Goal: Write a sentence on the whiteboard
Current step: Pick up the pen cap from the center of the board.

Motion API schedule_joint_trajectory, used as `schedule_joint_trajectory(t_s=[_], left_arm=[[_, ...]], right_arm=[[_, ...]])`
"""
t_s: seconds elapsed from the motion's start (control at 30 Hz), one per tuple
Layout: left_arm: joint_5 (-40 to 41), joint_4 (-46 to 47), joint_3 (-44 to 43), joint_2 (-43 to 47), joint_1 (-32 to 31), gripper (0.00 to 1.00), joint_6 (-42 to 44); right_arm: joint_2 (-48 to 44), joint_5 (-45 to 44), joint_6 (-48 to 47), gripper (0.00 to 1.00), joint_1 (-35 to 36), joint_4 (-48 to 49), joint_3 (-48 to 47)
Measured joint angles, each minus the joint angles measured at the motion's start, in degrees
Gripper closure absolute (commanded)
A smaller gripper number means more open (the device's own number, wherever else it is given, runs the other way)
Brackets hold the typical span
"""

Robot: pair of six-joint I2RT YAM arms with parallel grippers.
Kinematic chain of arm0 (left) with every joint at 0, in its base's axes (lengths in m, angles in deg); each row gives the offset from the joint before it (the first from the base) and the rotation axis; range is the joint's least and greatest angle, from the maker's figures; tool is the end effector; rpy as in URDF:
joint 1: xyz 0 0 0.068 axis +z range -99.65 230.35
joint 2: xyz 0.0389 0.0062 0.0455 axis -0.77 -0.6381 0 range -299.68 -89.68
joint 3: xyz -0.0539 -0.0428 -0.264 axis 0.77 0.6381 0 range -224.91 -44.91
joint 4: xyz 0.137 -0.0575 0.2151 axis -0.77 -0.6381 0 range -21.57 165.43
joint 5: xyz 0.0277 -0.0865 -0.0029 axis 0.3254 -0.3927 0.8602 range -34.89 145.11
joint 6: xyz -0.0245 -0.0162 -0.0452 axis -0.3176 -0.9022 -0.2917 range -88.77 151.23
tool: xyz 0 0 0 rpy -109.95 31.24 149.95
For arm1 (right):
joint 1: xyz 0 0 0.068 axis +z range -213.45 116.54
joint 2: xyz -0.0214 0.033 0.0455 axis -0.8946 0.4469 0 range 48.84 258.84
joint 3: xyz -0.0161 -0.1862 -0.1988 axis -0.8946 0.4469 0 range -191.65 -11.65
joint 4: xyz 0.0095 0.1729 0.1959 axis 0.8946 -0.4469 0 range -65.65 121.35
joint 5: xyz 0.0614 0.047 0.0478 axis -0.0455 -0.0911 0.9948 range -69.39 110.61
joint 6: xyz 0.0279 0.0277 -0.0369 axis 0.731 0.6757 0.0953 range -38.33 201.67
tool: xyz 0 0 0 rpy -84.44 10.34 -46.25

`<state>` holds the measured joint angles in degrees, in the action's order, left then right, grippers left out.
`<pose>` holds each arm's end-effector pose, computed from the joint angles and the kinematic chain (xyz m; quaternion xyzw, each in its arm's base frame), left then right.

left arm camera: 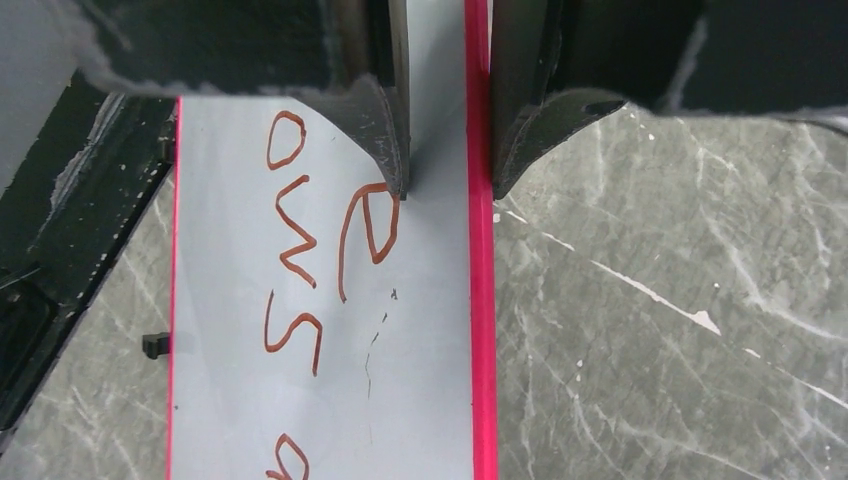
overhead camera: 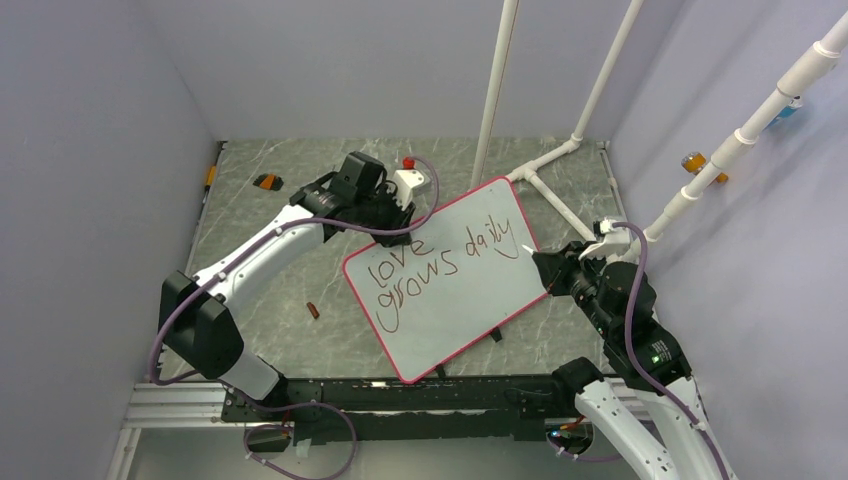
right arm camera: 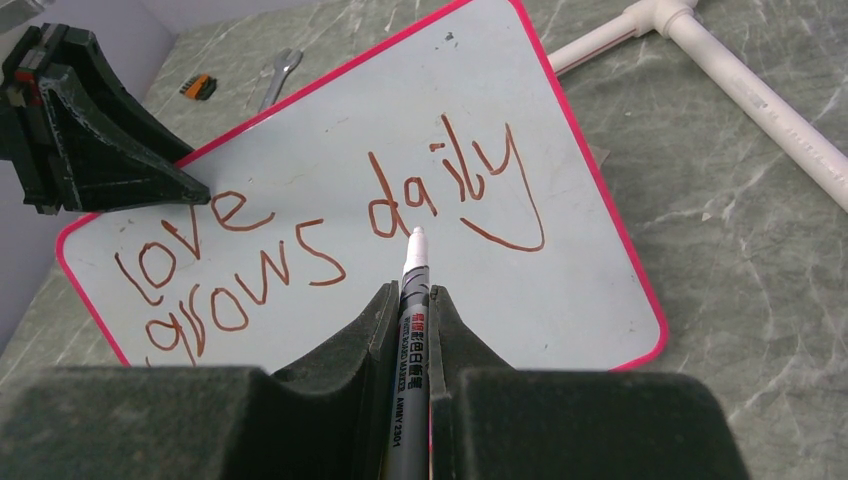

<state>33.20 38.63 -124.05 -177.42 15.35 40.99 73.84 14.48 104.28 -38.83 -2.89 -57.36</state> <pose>0.2675 -0.2035 0.3238 0.4125 0.8125 -0.2530 0.3251 0.0880 0.0360 0.3422 0.0193 0.7848 0.2091 0.5831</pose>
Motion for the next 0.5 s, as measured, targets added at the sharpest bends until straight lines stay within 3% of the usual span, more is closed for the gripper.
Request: schedule_joint_trajectory(t_s=[0.5], left_arm=[[6.99, -1.09, 0.15, -0.28, -1.44, 0.63, 4.66]], right_arm=[[0.02, 0.02, -0.13, 1.00, 0.00, -0.02, -0.02]])
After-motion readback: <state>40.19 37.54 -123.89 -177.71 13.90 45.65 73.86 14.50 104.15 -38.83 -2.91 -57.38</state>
